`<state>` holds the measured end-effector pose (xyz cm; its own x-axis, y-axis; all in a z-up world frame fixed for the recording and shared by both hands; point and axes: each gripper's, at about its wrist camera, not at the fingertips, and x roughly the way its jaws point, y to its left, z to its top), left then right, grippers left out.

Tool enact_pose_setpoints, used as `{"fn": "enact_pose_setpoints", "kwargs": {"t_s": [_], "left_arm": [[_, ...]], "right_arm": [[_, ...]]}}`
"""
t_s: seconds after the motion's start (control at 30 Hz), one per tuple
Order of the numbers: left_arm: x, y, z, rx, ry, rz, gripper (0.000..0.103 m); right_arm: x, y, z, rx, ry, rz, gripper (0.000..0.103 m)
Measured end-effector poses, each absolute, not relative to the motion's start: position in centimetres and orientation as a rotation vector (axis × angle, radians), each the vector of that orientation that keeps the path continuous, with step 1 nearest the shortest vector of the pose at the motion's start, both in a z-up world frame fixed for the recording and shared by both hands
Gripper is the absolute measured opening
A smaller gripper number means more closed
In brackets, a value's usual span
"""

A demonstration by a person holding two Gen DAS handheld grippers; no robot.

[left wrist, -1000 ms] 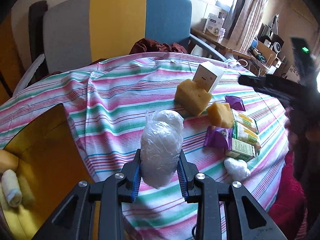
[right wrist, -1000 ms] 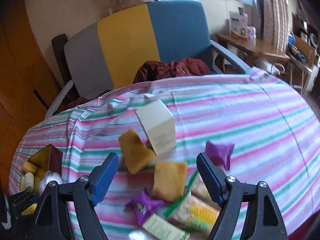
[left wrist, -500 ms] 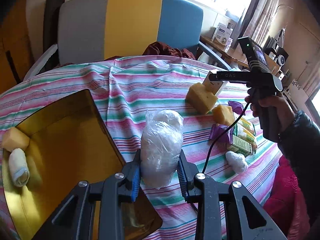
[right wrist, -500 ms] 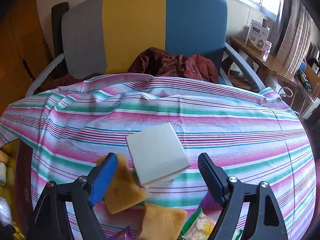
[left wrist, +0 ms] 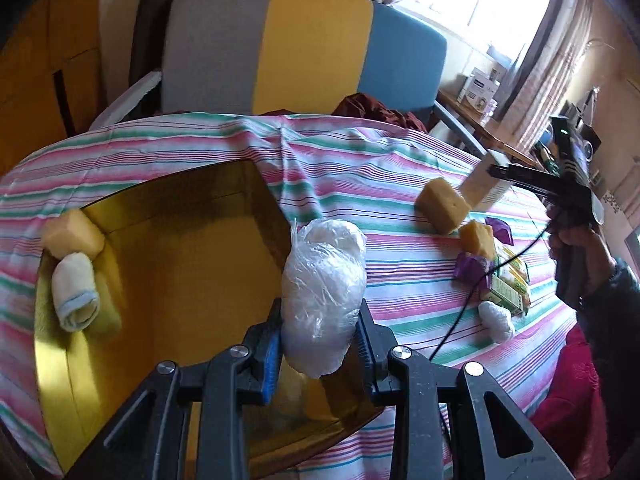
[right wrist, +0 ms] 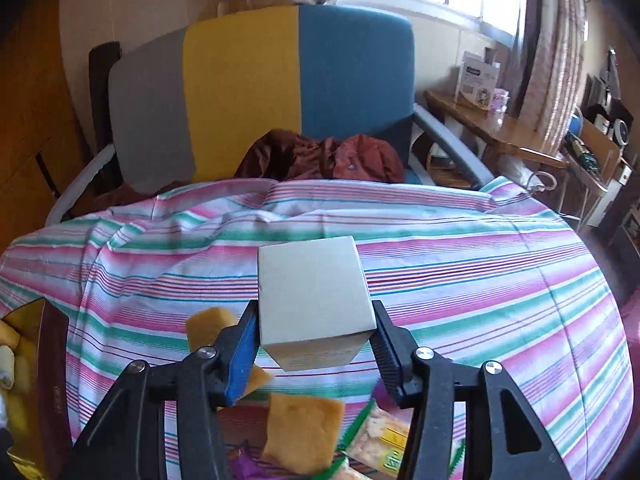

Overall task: Organize objects
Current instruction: 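Lower the plastic-wrapped bundle into the gold tray and open the left gripper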

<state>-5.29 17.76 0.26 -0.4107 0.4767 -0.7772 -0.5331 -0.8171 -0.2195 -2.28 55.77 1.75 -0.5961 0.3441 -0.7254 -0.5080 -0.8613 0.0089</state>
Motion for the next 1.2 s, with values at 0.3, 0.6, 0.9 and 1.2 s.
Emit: {"fn": "enact_pose_setpoints", "kwargs": {"t_s": [0.3,0.6,0.9,1.2], "left_arm": [[-5.5,9.8,0.0,-1.261,-0.003,2.383,0.032],[-4.3,3.8,-0.8,-1.308,-0.060,2.499,0.032],[-4.2,-0.4,-2.3,-1.387,-0.149,2.577,0.032],[-5.5,-0.5,-3.5,-1.459,-0.173,2.571,0.032]], "right_arm": [[2.5,52.6,4.7,-0.900,0.391,2.508,0.053],[4.8,46.3,4.6,-0.901,0.466,2.704,0.053],[3.3,39.6,-0.4,-1.185,0.444,2.886,0.053],[3.6,40.1,-1.5,-1.203,0.499,2.877,0.053]]}}
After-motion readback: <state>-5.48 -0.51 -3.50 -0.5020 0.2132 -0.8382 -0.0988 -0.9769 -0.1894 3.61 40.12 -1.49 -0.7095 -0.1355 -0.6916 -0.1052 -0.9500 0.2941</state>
